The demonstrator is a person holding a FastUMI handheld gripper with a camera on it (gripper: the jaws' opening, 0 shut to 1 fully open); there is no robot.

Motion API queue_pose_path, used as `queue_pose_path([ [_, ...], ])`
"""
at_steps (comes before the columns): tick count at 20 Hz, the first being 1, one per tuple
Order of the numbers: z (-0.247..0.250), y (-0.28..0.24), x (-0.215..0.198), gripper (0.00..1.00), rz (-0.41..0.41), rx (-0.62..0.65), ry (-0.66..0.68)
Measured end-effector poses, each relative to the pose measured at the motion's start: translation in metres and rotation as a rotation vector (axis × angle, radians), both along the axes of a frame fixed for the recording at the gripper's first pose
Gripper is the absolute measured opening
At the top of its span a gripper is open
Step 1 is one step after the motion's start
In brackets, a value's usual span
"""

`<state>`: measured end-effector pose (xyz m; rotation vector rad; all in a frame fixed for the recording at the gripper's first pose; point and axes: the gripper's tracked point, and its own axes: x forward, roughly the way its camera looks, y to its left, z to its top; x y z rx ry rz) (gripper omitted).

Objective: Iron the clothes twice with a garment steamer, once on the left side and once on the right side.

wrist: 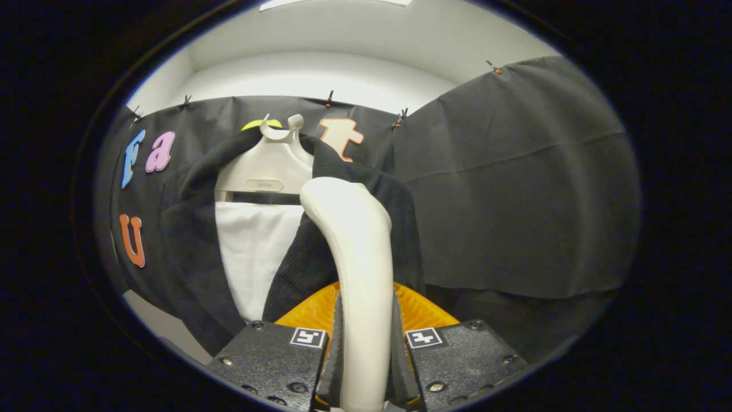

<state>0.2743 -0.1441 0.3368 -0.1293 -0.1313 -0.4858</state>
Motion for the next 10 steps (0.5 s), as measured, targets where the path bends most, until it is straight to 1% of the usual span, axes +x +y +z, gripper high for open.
queue_pose_path([
  [4,-0.013,0.002,0.0,0.38,-0.015,-0.024,0.025],
  [10,-0.043,-0.003,0.002,0.38,-0.027,-0.006,0.068],
])
